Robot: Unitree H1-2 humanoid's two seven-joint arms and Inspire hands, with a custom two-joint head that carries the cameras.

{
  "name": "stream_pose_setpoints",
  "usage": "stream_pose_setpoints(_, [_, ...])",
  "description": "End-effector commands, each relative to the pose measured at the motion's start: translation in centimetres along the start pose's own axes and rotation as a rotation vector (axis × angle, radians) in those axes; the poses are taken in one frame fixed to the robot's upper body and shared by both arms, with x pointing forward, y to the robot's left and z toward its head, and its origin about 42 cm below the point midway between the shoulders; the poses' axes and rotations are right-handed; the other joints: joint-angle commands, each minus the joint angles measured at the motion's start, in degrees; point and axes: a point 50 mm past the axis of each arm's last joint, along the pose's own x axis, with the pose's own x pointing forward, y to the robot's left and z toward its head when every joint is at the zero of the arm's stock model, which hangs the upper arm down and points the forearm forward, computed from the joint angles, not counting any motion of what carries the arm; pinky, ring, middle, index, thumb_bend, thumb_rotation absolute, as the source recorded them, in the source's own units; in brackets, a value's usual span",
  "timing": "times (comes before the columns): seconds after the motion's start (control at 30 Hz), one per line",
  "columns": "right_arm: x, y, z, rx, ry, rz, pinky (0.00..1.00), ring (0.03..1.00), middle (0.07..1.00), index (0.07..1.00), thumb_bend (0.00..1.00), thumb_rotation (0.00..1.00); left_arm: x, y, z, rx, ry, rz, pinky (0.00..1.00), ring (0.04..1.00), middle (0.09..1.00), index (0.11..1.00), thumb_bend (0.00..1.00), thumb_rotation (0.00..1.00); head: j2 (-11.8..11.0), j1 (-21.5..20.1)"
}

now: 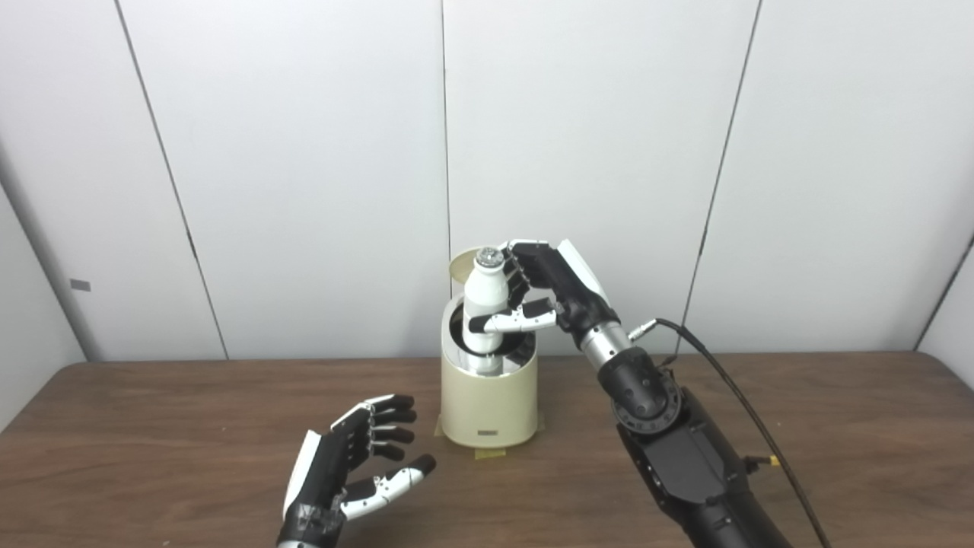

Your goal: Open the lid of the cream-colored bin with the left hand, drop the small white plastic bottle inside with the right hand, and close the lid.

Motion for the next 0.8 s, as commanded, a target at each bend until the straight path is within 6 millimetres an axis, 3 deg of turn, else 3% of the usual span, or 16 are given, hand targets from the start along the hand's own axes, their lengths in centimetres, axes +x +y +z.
stream_pose_setpoints(0.0, [2.1, -2.5, 3.5, -0.054, -0.099, 0.041, 0.45, 0.530, 0.591, 0.499, 0.51, 0.06, 1.1, 0.1, 1.8, 0.004, -0.072, -0.003, 0.59, 0.651, 0.713, 0.739, 0.69, 0.08, 0.1, 0.1])
stream_pose_setpoints(0.07, [2.0, -2.6, 3.4, -0.078, -0.093, 0.082, 0.49, 0.657, 0.710, 0.655, 0.75, 0.01, 1.1, 0.1, 1.9, 0.004, -0.071, -0.005, 0.59, 0.652, 0.716, 0.742, 0.68, 0.08, 0.2, 0.1])
stream_pose_setpoints(0.17, [1.7, -2.7, 3.3, -0.102, -0.083, 0.108, 0.52, 0.722, 0.799, 0.719, 0.83, 0.00, 1.0, 0.1, 1.9, 0.002, -0.068, -0.007, 0.58, 0.651, 0.719, 0.741, 0.68, 0.08, 0.4, 0.0])
stream_pose_setpoints(0.37, [1.2, -3.0, 3.1, -0.126, -0.071, 0.125, 0.56, 0.748, 0.838, 0.733, 0.80, 0.00, 1.0, 0.2, 1.9, 0.000, -0.066, -0.009, 0.58, 0.652, 0.718, 0.741, 0.68, 0.08, 0.7, -0.1])
stream_pose_setpoints(0.77, [0.6, -3.2, 2.6, -0.134, -0.063, 0.124, 0.56, 0.724, 0.806, 0.716, 0.78, 0.00, 1.1, 0.1, 1.9, 0.001, -0.065, -0.014, 0.58, 0.656, 0.721, 0.744, 0.68, 0.07, 0.8, -0.1])
